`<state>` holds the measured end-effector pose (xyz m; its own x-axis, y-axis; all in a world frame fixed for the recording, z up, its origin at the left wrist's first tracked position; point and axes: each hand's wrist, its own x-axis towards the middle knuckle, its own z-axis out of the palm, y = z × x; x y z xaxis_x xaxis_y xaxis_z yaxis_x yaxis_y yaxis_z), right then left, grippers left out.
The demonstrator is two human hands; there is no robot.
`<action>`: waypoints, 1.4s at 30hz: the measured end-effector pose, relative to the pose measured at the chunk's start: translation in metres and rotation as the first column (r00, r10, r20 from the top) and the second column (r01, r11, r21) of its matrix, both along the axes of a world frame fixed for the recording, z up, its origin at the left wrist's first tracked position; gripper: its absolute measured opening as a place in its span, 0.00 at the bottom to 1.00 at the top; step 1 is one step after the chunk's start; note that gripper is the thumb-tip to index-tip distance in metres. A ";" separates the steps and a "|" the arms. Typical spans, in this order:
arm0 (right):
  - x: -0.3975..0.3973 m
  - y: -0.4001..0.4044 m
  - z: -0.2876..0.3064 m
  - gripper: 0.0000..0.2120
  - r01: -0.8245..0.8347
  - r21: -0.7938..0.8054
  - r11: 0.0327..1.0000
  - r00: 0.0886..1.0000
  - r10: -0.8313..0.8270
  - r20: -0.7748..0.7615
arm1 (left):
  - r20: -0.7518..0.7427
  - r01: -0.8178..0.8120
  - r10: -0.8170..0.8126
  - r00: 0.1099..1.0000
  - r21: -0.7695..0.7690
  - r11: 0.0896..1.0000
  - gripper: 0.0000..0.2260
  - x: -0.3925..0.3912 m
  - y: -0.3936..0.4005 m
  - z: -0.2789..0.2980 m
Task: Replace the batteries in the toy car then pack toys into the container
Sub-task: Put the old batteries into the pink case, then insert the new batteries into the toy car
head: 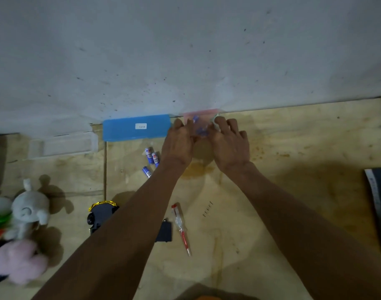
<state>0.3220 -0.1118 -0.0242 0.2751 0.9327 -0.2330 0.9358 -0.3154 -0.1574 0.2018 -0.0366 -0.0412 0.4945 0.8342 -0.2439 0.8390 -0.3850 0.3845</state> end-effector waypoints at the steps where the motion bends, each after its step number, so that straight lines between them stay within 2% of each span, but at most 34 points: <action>1: -0.001 0.000 0.001 0.24 0.010 -0.010 1.000 1.000 -0.010 -0.007 | -0.030 0.007 -0.007 1.000 -0.023 1.000 0.22 0.000 0.002 0.001; 4: -0.003 0.003 0.011 0.19 0.042 -0.029 0.999 0.999 -0.042 -0.008 | -0.037 0.047 -0.050 0.998 -0.067 0.997 0.24 -0.008 0.008 0.006; 7: -0.007 0.001 0.017 0.21 0.045 -0.061 0.997 0.999 -0.046 -0.008 | 0.088 0.045 -0.038 0.995 -0.074 0.996 0.25 -0.034 0.002 0.021; 9: -0.020 -0.006 0.018 0.21 0.086 0.039 0.996 0.996 -0.085 -0.039 | 0.205 -0.008 0.014 0.979 -0.029 1.000 0.23 -0.063 -0.009 0.032; 12: -0.063 -0.021 0.013 0.16 0.164 0.260 0.952 0.970 -0.109 -0.216 | 0.333 -0.176 0.159 0.929 0.021 0.984 0.20 -0.119 -0.035 0.045; 15: -0.115 -0.028 0.002 0.15 0.198 0.250 0.948 0.920 -0.092 -0.381 | 0.323 -0.318 0.277 0.905 0.083 0.944 0.20 -0.179 -0.067 0.049; 19: -0.164 -0.018 -0.013 0.18 0.202 0.224 0.953 0.905 -0.094 -0.416 | 0.235 -0.378 0.342 0.910 0.126 0.917 0.24 -0.235 -0.101 0.041; 22: -0.182 -0.003 -0.027 0.23 0.184 0.218 0.958 0.931 -0.099 -0.351 | 0.218 -0.454 0.435 0.874 0.044 0.890 0.29 -0.255 -0.122 0.034; 25: -0.190 0.011 -0.044 0.27 0.184 0.194 0.964 0.970 -0.145 -0.197 | 0.217 -0.516 0.514 0.830 -0.054 0.855 0.37 -0.264 -0.140 0.027; 30: -0.199 0.018 -0.064 0.21 0.083 0.289 0.954 0.996 -0.089 0.007 | 0.192 -0.511 0.526 0.829 -0.126 0.851 0.47 -0.268 -0.158 0.011; 34: -0.203 0.017 -0.070 0.18 -0.001 0.382 0.924 0.994 -0.040 0.100 | 0.166 -0.503 0.518 0.839 -0.126 0.855 0.49 -0.271 -0.157 0.003; 39: -0.201 0.018 -0.069 0.17 -0.168 0.408 0.898 0.974 0.086 0.211 | 0.169 -0.510 0.532 0.830 -0.158 0.846 0.49 -0.271 -0.160 0.003; 42: -0.202 0.020 -0.074 0.17 -0.214 0.426 0.879 0.950 0.086 0.301 | 0.173 -0.522 0.549 0.818 -0.179 0.834 0.50 -0.266 -0.160 0.006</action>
<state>0.1202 -0.0919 -0.0984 0.1148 0.9528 0.2810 0.9923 -0.1234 0.0128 -0.0638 -0.1964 -0.0355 0.0277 0.9536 -0.2999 0.7940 0.1613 0.5862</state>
